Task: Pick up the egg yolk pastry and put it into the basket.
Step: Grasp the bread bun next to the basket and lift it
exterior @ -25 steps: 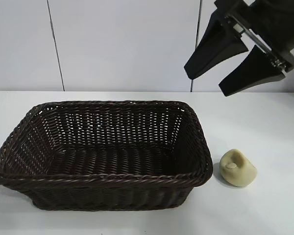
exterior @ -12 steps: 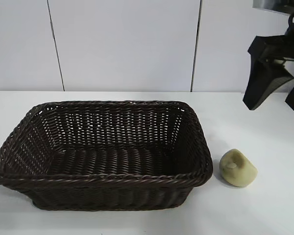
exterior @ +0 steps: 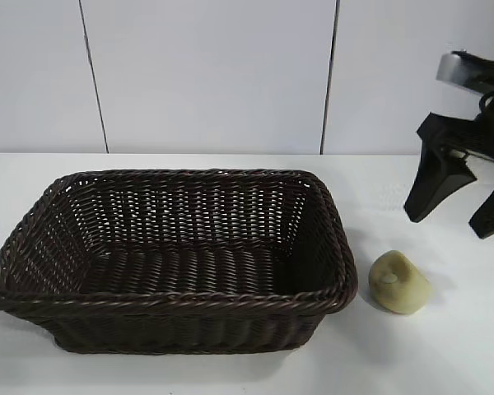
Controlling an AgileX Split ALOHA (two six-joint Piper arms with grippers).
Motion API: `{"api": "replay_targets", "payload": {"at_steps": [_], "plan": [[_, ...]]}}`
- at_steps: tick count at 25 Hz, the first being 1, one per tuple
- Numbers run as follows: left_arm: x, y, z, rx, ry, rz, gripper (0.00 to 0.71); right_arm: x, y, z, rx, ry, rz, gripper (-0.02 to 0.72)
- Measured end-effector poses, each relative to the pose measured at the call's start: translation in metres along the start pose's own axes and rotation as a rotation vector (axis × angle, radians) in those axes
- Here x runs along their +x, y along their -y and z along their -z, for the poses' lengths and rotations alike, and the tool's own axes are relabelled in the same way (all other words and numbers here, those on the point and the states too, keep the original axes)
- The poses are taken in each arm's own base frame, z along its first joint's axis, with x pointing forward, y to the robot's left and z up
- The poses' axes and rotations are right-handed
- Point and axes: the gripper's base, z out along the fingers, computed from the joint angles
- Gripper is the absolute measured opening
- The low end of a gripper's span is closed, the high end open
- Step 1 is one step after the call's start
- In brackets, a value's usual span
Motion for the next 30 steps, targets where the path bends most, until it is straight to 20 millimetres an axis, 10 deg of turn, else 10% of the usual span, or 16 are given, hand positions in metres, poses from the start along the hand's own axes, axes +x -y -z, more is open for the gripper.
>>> {"api": "replay_targets", "payload": {"at_steps": [23,30], "plan": [[0.000,0.000,0.000,0.000,0.000,0.000,0.664,-0.007,-0.003,-0.075,0.006,-0.021,-0.036,0.549],[0.000,0.000,0.000,0.000,0.000,0.000,0.664,-0.006,-0.004,-0.075,0.011,-0.033,-0.050,0.069]]}}
